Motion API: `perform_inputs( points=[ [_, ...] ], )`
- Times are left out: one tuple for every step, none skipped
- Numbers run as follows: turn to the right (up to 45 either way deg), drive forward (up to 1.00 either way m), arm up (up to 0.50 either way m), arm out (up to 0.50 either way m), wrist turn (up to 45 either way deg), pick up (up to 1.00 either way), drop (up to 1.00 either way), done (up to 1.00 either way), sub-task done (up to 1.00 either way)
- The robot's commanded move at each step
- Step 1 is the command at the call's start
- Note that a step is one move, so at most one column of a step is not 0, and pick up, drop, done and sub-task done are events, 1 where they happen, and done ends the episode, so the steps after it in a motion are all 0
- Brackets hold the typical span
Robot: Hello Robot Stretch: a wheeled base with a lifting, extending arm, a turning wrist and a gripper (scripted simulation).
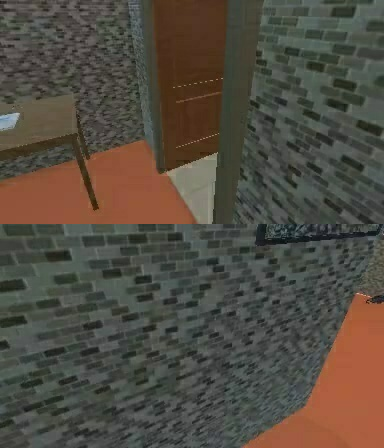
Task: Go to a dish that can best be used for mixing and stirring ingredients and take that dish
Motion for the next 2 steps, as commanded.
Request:
perform_inputs(
  points=[
    [-39.0,0.00,0.00,0.00,0.0,0.00,0.00,0.00,0.00],
    [0.0,0.75,0.00,0.00,0.0,0.00,0.00,0.00,0.00]
  ],
)
